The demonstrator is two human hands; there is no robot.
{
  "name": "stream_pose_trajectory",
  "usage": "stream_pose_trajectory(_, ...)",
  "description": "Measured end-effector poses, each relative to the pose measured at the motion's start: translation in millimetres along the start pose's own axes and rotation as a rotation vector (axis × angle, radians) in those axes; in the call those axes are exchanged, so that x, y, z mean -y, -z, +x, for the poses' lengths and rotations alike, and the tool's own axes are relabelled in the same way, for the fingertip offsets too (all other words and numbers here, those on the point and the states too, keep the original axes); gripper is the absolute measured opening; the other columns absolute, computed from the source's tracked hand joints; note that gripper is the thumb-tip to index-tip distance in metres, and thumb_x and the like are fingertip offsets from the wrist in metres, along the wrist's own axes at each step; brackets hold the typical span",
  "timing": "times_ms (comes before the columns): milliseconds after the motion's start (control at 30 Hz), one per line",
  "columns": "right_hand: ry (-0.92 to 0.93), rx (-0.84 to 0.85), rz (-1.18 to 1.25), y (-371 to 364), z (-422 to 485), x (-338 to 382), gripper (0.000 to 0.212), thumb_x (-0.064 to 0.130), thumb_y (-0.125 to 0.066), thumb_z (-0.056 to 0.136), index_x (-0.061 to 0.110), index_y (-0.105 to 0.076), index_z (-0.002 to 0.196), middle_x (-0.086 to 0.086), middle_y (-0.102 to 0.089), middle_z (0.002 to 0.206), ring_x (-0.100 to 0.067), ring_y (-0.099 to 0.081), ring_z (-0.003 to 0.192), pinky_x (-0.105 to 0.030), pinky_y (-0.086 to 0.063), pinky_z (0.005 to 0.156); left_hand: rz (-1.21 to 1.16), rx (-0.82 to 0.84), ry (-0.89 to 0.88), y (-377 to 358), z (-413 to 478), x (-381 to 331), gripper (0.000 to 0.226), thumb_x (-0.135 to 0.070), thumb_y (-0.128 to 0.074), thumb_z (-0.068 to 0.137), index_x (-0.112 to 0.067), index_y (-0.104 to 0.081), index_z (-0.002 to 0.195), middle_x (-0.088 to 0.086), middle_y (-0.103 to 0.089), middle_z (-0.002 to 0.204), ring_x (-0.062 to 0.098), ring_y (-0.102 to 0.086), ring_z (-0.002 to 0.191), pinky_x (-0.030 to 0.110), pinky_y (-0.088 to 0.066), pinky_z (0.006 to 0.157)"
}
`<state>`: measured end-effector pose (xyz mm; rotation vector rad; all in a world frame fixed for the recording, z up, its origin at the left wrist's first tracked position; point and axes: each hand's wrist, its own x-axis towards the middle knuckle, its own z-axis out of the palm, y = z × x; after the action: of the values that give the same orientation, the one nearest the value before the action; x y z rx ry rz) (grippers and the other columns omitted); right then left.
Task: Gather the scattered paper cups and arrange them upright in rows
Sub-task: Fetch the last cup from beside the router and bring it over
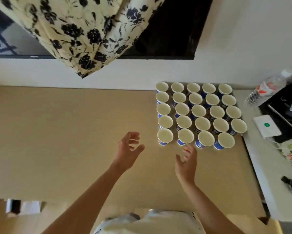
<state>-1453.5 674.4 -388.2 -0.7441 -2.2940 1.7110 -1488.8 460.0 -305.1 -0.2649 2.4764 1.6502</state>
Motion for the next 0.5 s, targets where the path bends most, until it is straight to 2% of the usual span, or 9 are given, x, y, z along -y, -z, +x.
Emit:
stream_pose_trajectory(167,0.172,0.208,-0.053,-85.3,-50.1,44.3,0.054,-0.011,-0.067,0.081,0.005,-0.050,0.129,-0.008,-0.058,0.120,-0.023,-0.060,0.109,-0.042,-0.050,0.097,-0.006,-0.113,0.007,92.9,-32.9,41.2,0.040,-0.015,-0.075,0.082,-0.019,-0.058,0.118,-0.005,-0.065,0.108,0.011,-0.064,0.100,0.036,-0.055,0.083)
stream_pose_trajectory(300,0.234,0.351,-0.060,-155.9,-105.2,76.7,0.055,-0.008,-0.069,0.083,0.004,-0.049,0.133,-0.013,-0.058,0.125,-0.027,-0.061,0.111,-0.033,-0.049,0.092,-0.016,-0.238,0.038,182.1,-71.5,81.7,0.039,-0.019,-0.075,0.083,-0.019,-0.059,0.118,-0.007,-0.065,0.111,0.009,-0.063,0.102,0.030,-0.054,0.083)
stream_pose_trajectory(433,0.281,0.470,-0.078,-223.4,-163.0,102.6,0.054,-0.008,-0.070,0.084,-0.002,-0.049,0.133,-0.019,-0.058,0.126,-0.032,-0.061,0.111,-0.044,-0.050,0.096,0.005,-0.384,0.071,256.8,-110.6,123.9,0.039,-0.020,-0.075,0.083,-0.017,-0.060,0.119,-0.005,-0.062,0.116,0.010,-0.061,0.102,0.021,-0.051,0.078)
stream_pose_trajectory(500,0.272,0.536,-0.077,-253.8,-196.9,112.0,0.054,-0.007,-0.071,0.085,0.000,-0.049,0.133,-0.018,-0.059,0.127,-0.030,-0.061,0.112,-0.043,-0.050,0.097,0.001,-0.454,0.104,289.1,-129.8,144.2,0.038,-0.021,-0.075,0.083,-0.019,-0.060,0.118,-0.006,-0.062,0.117,0.009,-0.060,0.102,0.014,-0.048,0.074)
